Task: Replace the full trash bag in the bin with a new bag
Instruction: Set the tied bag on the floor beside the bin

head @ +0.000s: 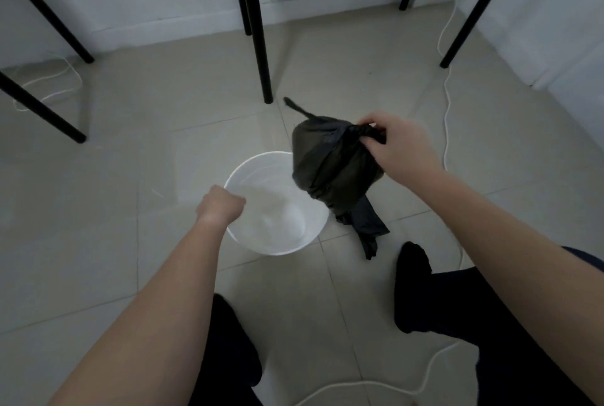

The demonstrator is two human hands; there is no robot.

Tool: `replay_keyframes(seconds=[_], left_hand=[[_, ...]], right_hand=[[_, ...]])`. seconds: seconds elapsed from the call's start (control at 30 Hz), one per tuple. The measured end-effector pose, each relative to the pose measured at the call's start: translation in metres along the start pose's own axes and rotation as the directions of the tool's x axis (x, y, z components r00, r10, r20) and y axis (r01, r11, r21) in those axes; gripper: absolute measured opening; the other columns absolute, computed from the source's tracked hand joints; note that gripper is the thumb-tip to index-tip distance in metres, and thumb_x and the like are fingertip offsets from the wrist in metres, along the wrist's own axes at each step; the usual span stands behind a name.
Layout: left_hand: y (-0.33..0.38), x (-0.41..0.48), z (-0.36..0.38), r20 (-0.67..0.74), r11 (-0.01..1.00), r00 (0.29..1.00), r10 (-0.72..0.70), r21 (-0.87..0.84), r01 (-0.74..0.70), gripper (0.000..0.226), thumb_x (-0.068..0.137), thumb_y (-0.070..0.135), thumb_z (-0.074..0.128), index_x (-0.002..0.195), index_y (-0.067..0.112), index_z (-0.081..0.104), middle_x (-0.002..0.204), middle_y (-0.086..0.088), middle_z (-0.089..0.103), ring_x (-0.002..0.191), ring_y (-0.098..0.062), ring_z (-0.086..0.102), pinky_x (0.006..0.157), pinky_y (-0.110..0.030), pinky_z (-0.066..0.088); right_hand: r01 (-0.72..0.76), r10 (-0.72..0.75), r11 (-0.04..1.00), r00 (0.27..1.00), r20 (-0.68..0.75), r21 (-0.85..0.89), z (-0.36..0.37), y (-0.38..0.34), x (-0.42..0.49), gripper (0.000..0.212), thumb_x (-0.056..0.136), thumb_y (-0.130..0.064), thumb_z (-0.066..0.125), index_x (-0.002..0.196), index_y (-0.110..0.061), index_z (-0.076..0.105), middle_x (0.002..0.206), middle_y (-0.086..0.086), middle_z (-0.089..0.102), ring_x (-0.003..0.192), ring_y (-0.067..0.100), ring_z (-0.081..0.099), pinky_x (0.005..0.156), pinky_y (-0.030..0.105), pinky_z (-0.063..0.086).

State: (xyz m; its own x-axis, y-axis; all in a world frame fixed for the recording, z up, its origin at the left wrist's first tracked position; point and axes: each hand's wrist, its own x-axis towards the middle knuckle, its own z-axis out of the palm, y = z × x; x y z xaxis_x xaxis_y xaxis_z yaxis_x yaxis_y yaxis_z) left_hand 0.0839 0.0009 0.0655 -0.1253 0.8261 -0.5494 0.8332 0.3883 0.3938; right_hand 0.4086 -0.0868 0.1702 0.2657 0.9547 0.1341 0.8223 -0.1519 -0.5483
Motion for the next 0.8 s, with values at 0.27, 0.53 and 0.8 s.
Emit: replay_keyframes(seconds=[0.27,0.53,0.8], left_hand=[[-0.02,0.009,0.03,0.286,0.981,0.94,-0.186,0.008,0.192,0.022,0.102,0.0,0.055,0.121,-0.006,0.064,0.117,-0.028,0.071,0.078,-0.034,0.071,0.071,-0.043,0.065],[-0.025,0.024,0.03,0.239,0.971,0.948,-0.208,-0.067,0.23,0.026,0.086,-0.019,0.056,0.068,-0.001,0.06,0.045,-0.013,0.06,0.043,-0.022,0.064,0.049,-0.034,0.061],[-0.021,0.039,0.036,0.356,0.945,0.916,-0.184,-0.194,0.265,0.02,0.087,-0.019,0.06,0.098,-0.008,0.073,0.089,-0.025,0.078,0.078,-0.028,0.077,0.061,-0.032,0.066]], right_hand=[[-0.203,0.203,0.978,0.979,0.002,-0.049,0.007,0.09,-0.004,0.019,0.091,-0.022,0.062,0.107,-0.029,0.068,0.085,-0.006,0.062,0.076,0.018,0.058,0.062,0.027,0.04],[-0.476,0.482,0.864,0.876,0.0,-0.164,0.062,0.174,-0.01,0.02,0.089,-0.01,0.059,0.105,-0.012,0.071,0.091,0.016,0.071,0.078,0.033,0.063,0.066,0.031,0.044],[-0.642,0.645,0.764,0.754,0.124,-0.07,0.118,0.225,-0.027,0.028,0.091,-0.008,0.059,0.118,-0.007,0.068,0.103,0.021,0.072,0.095,0.038,0.067,0.077,0.033,0.048]])
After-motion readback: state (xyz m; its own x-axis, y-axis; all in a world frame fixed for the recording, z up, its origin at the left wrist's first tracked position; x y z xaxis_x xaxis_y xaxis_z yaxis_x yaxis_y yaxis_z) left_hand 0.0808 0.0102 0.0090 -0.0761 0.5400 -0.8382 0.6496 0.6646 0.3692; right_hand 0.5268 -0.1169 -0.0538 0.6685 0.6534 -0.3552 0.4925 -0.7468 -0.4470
